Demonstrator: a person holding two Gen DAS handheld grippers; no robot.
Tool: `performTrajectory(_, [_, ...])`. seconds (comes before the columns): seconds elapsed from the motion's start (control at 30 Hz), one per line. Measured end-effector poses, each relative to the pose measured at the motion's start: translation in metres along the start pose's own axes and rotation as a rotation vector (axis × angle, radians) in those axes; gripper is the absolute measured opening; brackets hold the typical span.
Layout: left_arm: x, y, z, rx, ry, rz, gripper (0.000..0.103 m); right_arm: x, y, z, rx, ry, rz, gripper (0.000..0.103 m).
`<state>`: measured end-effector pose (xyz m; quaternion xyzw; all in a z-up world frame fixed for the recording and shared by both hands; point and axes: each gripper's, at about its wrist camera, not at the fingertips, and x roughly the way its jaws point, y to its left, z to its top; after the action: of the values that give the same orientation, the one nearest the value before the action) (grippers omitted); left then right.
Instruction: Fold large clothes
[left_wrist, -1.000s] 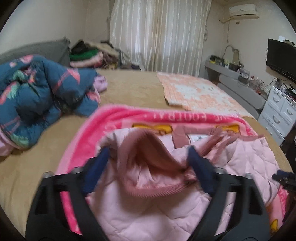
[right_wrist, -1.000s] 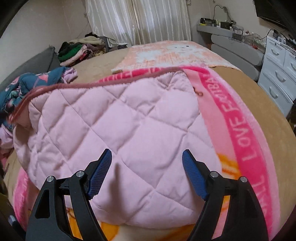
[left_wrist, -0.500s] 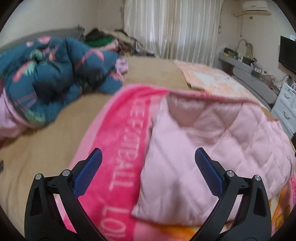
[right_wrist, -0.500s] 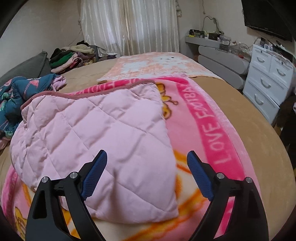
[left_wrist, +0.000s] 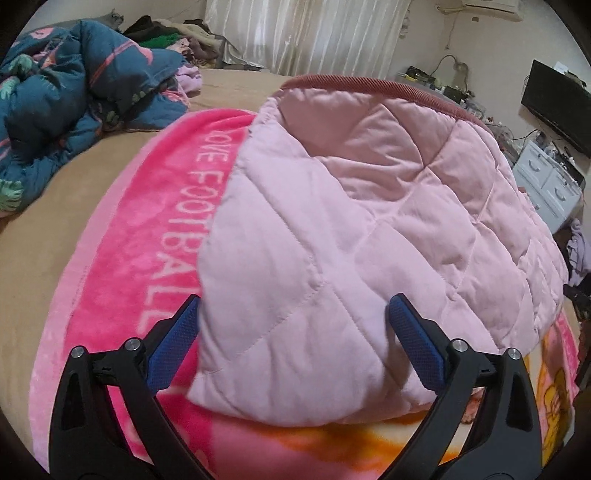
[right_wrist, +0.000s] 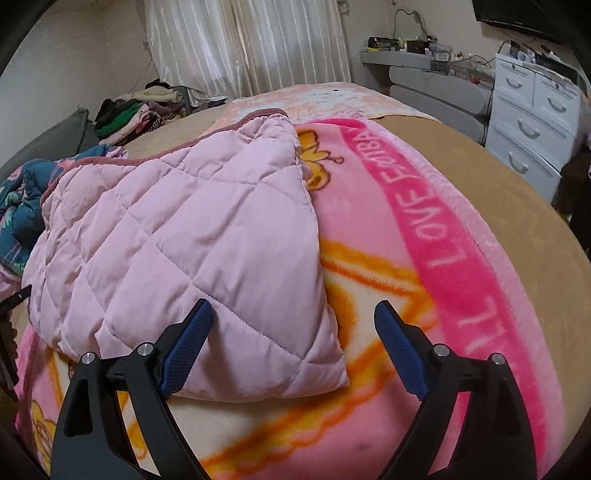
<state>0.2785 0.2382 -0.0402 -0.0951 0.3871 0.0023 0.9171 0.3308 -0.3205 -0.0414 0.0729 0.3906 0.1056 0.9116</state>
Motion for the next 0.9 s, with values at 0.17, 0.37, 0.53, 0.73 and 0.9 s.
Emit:
performTrajectory(0.17, [0.002, -0.006, -0.002, 0.012, -0.004, -0.007, 0.049, 0.005, 0.002, -0.001, 0.023, -0.013, 0.052, 0.061])
performTrajectory(0.37, [-0.016, -0.022, 0.008, 0.094, -0.073, 0.041, 0.017, -0.010, 0.023, 0.006, -0.034, -0.077, 0.044, 0.016])
performTrajectory(0.53, [-0.035, -0.031, 0.057, 0.100, -0.169, 0.074, 0.015, -0.042, 0.043, 0.058, -0.038, -0.207, 0.031, 0.012])
performTrajectory(0.73, [-0.021, -0.040, 0.115, 0.062, -0.192, 0.112, 0.014, -0.025, 0.049, 0.120, 0.005, -0.244, -0.025, 0.011])
performTrajectory(0.9, [0.017, -0.040, 0.124, 0.053, -0.118, 0.182, 0.014, 0.017, 0.045, 0.128, 0.017, -0.167, -0.091, 0.011])
